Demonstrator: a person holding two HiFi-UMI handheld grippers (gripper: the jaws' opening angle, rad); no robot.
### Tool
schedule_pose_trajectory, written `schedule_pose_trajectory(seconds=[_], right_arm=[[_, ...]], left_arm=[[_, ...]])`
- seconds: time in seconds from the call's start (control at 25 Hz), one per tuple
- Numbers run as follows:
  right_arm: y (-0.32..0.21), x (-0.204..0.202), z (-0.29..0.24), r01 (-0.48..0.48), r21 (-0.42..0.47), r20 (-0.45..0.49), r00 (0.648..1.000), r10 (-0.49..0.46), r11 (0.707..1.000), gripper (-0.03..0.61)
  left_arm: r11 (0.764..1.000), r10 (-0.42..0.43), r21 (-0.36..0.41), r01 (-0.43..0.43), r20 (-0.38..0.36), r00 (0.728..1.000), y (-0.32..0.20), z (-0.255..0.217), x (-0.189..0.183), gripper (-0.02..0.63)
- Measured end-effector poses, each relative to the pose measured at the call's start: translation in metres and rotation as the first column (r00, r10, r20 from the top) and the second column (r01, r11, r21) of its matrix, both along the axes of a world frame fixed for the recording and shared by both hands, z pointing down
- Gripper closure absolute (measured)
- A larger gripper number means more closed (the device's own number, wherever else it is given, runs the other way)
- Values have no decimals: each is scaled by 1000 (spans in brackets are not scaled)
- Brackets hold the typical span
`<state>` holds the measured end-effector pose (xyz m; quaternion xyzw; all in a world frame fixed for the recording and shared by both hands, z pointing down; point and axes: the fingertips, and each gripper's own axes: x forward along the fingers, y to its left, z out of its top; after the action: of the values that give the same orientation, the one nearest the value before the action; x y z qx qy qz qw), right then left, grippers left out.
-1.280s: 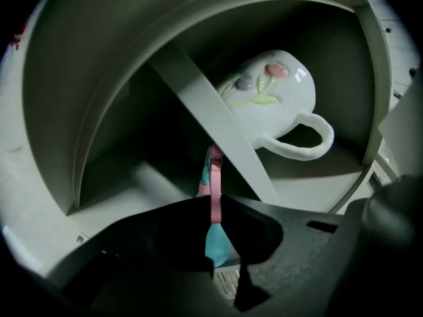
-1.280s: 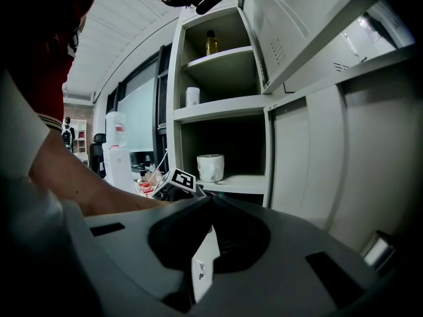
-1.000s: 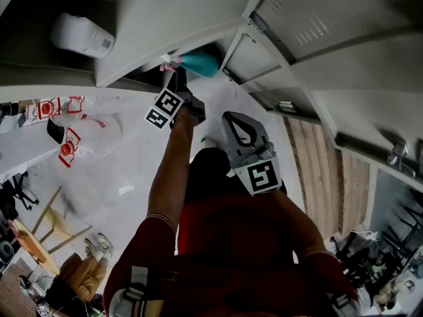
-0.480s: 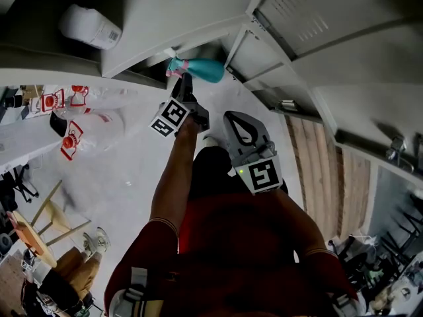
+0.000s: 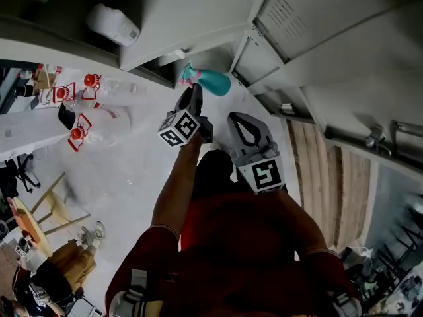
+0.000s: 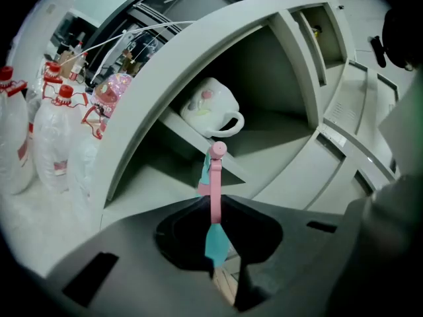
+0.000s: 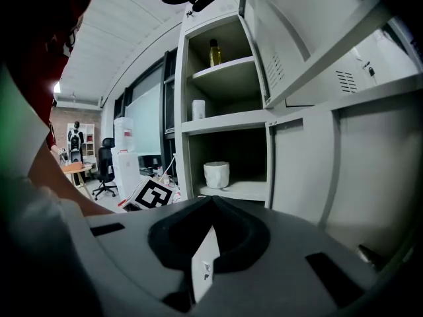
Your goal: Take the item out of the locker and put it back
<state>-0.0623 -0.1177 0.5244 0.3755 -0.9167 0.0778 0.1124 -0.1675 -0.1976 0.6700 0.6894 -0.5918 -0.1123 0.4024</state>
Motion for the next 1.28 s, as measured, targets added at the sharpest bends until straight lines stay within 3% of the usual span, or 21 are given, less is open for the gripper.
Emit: schedule_pose_trajectory(seconds=[0.36, 0.92, 1.28], right_arm=[[4, 13, -27, 31, -8, -4, 1000, -31, 999, 581], [13, 23, -74, 80, 37, 15, 997, -80, 996, 581], [22, 28, -115, 113, 116, 62, 991, -120, 987, 581]], left_arm=[[995, 71, 63, -81, 147, 987, 28, -63, 17, 568], [977, 70, 166, -131, 332, 941, 57, -161, 27, 568], [956, 48, 255, -143, 344, 938, 75, -227, 31, 568]])
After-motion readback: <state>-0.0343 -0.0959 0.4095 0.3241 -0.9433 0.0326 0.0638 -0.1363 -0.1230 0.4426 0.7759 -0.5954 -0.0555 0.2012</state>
